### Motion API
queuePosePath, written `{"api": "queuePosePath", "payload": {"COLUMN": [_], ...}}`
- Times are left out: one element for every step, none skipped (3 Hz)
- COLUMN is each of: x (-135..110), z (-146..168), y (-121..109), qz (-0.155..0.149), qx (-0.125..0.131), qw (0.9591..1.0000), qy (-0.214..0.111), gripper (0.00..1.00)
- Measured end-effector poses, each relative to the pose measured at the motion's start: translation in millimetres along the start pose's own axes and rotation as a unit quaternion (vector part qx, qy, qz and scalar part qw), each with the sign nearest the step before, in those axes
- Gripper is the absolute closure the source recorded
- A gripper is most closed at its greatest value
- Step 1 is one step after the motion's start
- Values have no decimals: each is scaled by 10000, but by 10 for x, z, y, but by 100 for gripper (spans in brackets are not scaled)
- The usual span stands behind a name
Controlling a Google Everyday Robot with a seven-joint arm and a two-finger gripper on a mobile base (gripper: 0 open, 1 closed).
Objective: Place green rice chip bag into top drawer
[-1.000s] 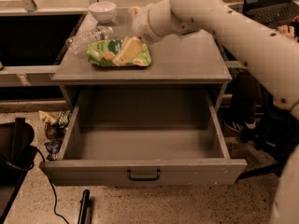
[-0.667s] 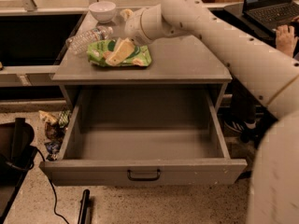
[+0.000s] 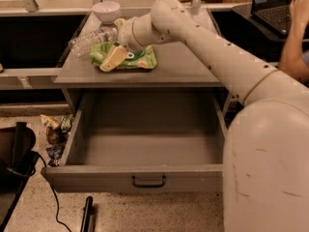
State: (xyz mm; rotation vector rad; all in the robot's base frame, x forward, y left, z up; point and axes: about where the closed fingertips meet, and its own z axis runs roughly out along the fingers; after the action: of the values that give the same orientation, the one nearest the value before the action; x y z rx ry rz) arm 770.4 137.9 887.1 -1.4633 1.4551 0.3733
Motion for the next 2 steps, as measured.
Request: {"api": "queuePosePath", "payload": {"x": [67, 78], "z": [191, 336], "y": [29, 95], "qz": [121, 218], "qx": [-132, -279], "qw": [9998, 9993], "qy": [99, 131], "gripper": [0, 19]}}
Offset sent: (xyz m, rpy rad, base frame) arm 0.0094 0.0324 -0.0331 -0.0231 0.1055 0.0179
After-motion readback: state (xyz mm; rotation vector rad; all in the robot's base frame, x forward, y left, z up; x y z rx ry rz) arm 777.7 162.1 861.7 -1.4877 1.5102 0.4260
